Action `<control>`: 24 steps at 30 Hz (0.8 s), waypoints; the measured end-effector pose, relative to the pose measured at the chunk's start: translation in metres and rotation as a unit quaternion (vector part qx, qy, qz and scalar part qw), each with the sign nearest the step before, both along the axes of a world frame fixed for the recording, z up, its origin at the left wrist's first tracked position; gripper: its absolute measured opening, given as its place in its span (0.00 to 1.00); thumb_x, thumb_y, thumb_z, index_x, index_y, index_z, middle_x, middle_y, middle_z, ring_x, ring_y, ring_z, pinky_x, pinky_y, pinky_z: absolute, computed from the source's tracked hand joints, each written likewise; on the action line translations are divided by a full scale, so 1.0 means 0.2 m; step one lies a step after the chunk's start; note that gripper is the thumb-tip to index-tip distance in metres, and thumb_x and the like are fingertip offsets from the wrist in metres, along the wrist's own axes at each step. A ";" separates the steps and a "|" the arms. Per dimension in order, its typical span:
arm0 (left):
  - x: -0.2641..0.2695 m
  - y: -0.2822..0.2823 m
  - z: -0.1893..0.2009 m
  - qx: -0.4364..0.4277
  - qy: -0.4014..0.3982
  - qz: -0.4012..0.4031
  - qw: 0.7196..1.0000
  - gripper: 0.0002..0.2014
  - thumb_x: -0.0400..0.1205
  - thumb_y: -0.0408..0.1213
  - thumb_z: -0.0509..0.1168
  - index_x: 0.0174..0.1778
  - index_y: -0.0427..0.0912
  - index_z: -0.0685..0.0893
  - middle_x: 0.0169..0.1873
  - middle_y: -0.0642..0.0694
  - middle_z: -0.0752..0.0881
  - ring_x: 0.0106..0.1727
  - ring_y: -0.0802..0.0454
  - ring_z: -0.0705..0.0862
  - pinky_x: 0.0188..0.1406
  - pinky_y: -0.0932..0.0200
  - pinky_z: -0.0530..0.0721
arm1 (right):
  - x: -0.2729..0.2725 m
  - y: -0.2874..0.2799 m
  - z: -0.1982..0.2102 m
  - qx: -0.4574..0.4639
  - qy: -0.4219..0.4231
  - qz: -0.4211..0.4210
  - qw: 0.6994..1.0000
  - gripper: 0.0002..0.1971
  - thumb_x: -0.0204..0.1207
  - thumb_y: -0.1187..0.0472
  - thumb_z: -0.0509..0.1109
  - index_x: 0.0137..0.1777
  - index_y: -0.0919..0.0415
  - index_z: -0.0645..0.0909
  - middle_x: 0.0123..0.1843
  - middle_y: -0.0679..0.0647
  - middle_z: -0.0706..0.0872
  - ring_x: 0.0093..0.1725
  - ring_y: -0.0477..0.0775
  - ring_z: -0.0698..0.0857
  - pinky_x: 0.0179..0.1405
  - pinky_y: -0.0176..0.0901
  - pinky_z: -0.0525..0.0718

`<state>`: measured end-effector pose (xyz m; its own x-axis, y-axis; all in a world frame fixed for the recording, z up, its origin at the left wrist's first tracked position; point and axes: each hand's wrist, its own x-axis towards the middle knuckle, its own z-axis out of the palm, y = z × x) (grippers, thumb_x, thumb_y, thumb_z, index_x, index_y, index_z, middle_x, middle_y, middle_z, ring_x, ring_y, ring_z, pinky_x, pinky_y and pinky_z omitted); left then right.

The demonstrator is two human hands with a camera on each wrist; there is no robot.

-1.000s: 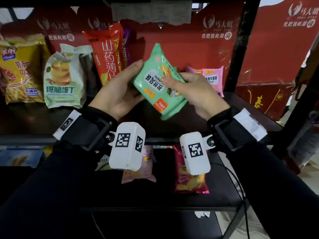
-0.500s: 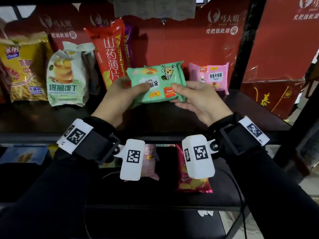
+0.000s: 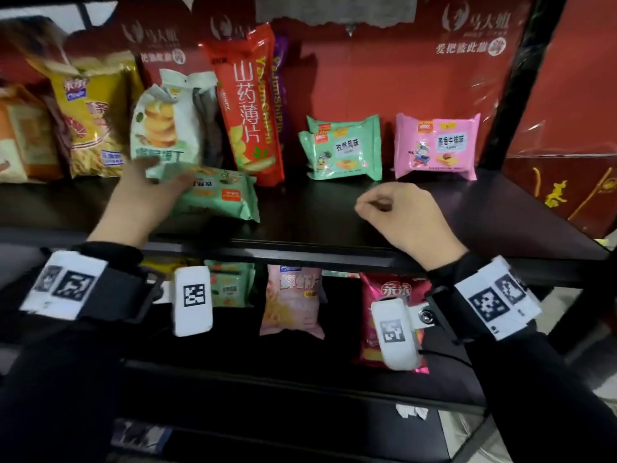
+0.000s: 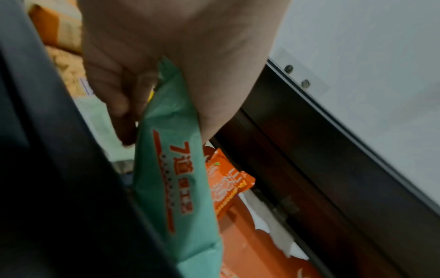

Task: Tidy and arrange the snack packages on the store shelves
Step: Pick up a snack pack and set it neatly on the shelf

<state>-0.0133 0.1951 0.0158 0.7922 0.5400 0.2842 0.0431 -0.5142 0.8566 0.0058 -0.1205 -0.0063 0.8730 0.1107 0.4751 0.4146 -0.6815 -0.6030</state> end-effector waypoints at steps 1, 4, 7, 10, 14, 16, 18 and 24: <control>0.00 0.00 -0.01 0.064 0.037 0.028 0.997 0.31 0.79 0.51 0.69 0.75 0.42 0.72 0.72 0.33 0.76 0.70 0.35 0.77 0.71 0.46 0.75 | 0.00 0.00 0.00 -0.003 -0.006 0.001 1.000 0.06 0.76 0.58 0.72 0.47 0.57 0.89 0.49 0.49 0.90 0.53 0.48 0.86 0.60 0.39 0.78; -0.04 -0.07 -0.02 0.216 0.054 0.111 0.969 0.23 0.81 0.50 0.65 0.71 0.45 0.78 0.71 0.30 0.73 0.72 0.28 0.69 0.69 0.38 0.70 | 0.01 -0.01 -0.01 -0.017 -0.015 0.000 1.000 0.05 0.75 0.58 0.72 0.43 0.57 0.89 0.44 0.48 0.89 0.50 0.48 0.86 0.56 0.38 0.78; -0.07 -0.17 -0.03 0.280 -0.008 0.076 0.957 0.20 0.81 0.51 0.65 0.67 0.47 0.82 0.68 0.34 0.78 0.69 0.30 0.72 0.65 0.37 0.74 | 0.01 -0.02 -0.02 -0.024 -0.014 0.010 1.000 0.03 0.73 0.58 0.74 0.41 0.55 0.89 0.41 0.44 0.87 0.49 0.47 0.86 0.55 0.37 0.78; -0.06 -0.24 -0.02 0.285 0.061 0.009 0.957 0.20 0.83 0.55 0.61 0.66 0.49 0.83 0.65 0.36 0.81 0.67 0.33 0.76 0.65 0.38 0.77 | 0.01 -0.03 -0.02 -0.023 -0.014 0.013 1.000 0.01 0.72 0.57 0.75 0.41 0.53 0.88 0.42 0.43 0.86 0.49 0.47 0.86 0.58 0.43 0.81; -0.05 -0.31 0.09 0.375 0.128 0.050 0.917 0.25 0.83 0.60 0.59 0.68 0.48 0.80 0.65 0.35 0.80 0.67 0.32 0.76 0.67 0.37 0.73 | 0.02 -0.05 -0.02 -0.051 -0.010 0.012 0.999 0.04 0.73 0.53 0.75 0.44 0.51 0.88 0.43 0.40 0.84 0.52 0.46 0.85 0.56 0.39 0.79; -0.02 -0.42 0.18 0.371 0.042 -0.013 0.927 0.24 0.80 0.59 0.63 0.66 0.46 0.81 0.62 0.38 0.83 0.64 0.35 0.80 0.63 0.44 0.77 | 0.02 -0.07 -0.01 -0.072 0.003 0.013 0.997 0.07 0.73 0.50 0.74 0.46 0.51 0.88 0.47 0.40 0.86 0.55 0.46 0.84 0.58 0.41 0.79; 0.08 -0.57 0.27 0.288 -0.040 -0.119 0.949 0.23 0.80 0.54 0.67 0.67 0.45 0.80 0.61 0.44 0.84 0.63 0.44 0.81 0.59 0.56 0.77 | 0.01 -0.11 0.00 -0.085 0.016 0.000 0.996 0.10 0.73 0.48 0.74 0.49 0.51 0.88 0.52 0.44 0.88 0.56 0.49 0.84 0.60 0.47 0.81; 0.53 -0.88 0.30 0.072 0.076 -0.224 0.969 0.29 0.78 0.47 0.71 0.71 0.35 0.76 0.53 0.49 0.82 0.45 0.59 0.80 0.28 0.73 0.75 | -0.01 -0.21 0.00 -0.100 0.019 -0.050 0.994 0.12 0.75 0.46 0.71 0.53 0.50 0.88 0.56 0.45 0.89 0.60 0.50 0.83 0.60 0.48 0.80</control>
<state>0.0931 0.0198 0.0764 0.9764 0.0959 0.1935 -0.0923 -0.6248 0.7753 0.0033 -0.1633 -0.0057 0.9016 0.1109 0.4180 0.3177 -0.8257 -0.4661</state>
